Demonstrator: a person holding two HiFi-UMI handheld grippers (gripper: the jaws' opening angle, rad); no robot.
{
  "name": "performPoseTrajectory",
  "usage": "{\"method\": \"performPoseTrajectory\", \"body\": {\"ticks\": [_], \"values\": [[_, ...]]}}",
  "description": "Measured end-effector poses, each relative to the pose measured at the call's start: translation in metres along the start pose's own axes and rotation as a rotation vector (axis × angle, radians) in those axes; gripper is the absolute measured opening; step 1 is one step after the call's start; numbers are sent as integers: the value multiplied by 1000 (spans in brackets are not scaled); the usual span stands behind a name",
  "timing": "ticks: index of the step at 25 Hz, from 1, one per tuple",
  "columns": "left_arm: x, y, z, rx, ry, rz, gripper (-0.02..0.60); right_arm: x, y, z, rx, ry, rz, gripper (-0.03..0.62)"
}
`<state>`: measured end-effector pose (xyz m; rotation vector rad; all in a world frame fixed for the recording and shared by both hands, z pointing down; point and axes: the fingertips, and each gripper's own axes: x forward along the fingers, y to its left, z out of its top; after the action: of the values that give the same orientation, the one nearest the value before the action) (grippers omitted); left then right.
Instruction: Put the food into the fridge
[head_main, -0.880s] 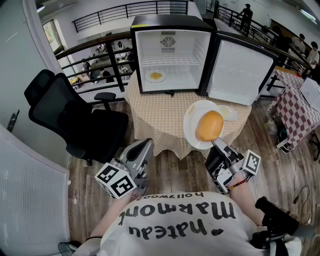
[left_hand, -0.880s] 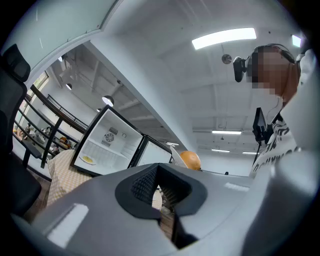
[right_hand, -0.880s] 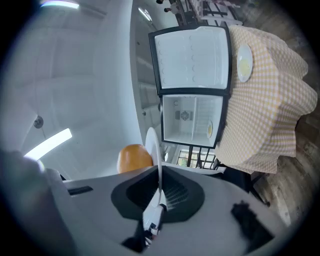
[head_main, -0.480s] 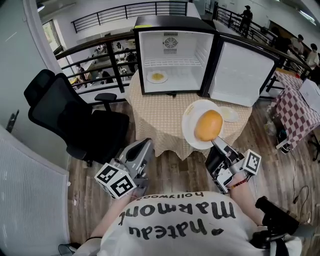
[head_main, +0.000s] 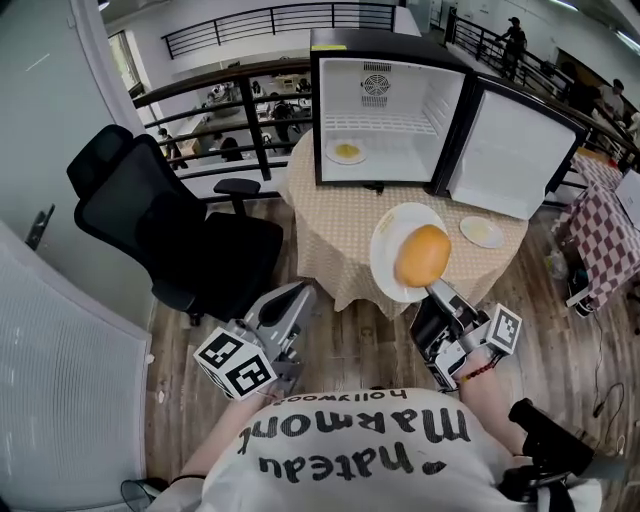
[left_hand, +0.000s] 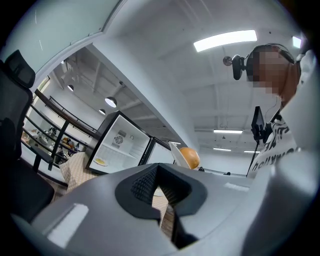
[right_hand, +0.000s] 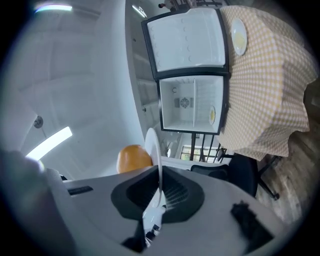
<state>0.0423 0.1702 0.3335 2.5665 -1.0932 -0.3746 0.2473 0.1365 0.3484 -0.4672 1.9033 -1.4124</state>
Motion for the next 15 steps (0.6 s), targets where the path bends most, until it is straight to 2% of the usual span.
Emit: {"method": "performPoseTrajectory", "body": {"ticks": [6, 15], "values": [[-30, 35, -9, -46, 25, 73, 8, 13, -23, -1, 8, -14, -57, 23], [-12, 86, 4, -27, 16, 62, 6, 70, -50, 27, -30, 22, -53, 23]]}}
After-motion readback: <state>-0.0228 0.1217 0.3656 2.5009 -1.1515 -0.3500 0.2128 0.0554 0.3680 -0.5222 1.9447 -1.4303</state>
